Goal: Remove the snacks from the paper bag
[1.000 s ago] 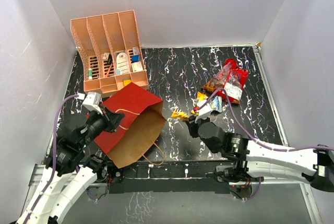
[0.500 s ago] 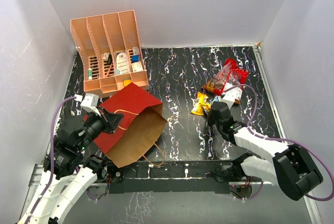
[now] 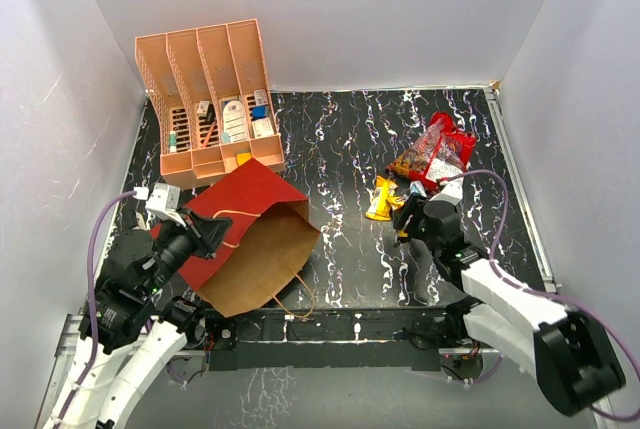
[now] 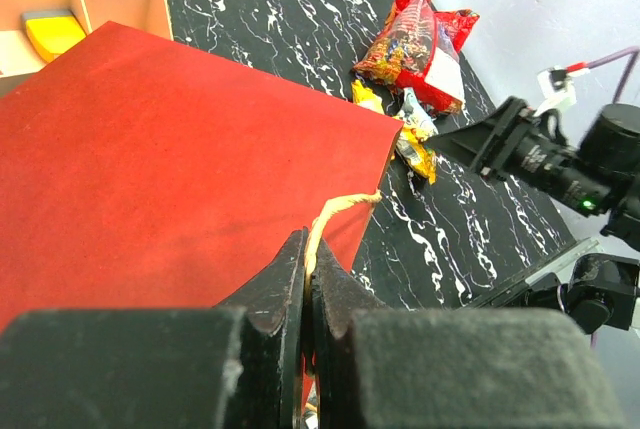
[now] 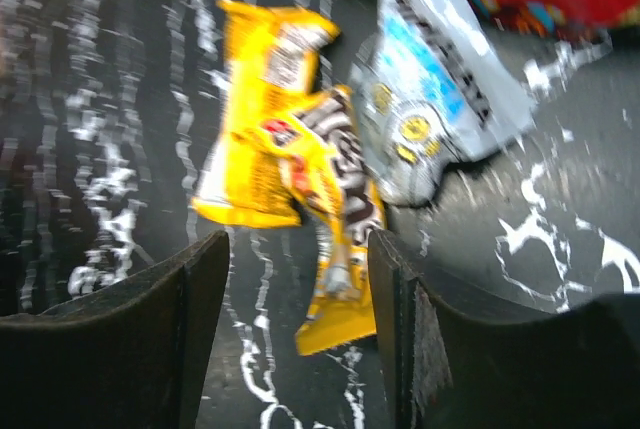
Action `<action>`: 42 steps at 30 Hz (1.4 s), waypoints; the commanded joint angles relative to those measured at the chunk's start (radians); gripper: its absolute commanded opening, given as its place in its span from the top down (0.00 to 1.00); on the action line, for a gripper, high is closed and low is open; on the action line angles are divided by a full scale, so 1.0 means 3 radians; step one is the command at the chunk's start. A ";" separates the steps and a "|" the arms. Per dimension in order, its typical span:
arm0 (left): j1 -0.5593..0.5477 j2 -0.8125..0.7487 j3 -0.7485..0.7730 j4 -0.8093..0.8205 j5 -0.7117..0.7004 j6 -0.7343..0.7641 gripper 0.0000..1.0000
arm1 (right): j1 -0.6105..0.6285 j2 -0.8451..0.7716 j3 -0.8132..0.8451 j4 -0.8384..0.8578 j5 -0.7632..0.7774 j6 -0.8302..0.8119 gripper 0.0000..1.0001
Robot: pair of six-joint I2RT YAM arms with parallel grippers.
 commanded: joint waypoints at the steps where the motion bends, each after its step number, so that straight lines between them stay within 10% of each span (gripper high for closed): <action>1: 0.0060 -0.0023 -0.0018 0.0077 0.0061 0.0055 1.00 | -0.0016 -0.0591 0.0092 0.0194 -0.0440 -0.0420 0.37; 9: 0.0334 -0.0036 -0.0037 0.0147 0.0300 0.0108 1.00 | 0.0100 -0.0512 -0.0255 0.1589 -0.2331 -0.0498 0.36; 21: 0.0441 -0.0109 -0.0048 0.0178 0.0388 0.0129 1.00 | 0.2348 0.0481 0.0618 0.2032 -0.1602 -0.2697 0.33; 34: 0.0480 -0.0294 -0.0063 0.0224 0.0474 0.0155 1.00 | 0.2613 0.2390 0.1118 0.3850 -0.0905 -0.3402 0.35; 42: 0.0491 -0.0268 -0.0063 0.0243 0.0563 0.0175 1.00 | 0.2628 0.3218 0.1709 0.3800 -0.0732 -0.3984 0.36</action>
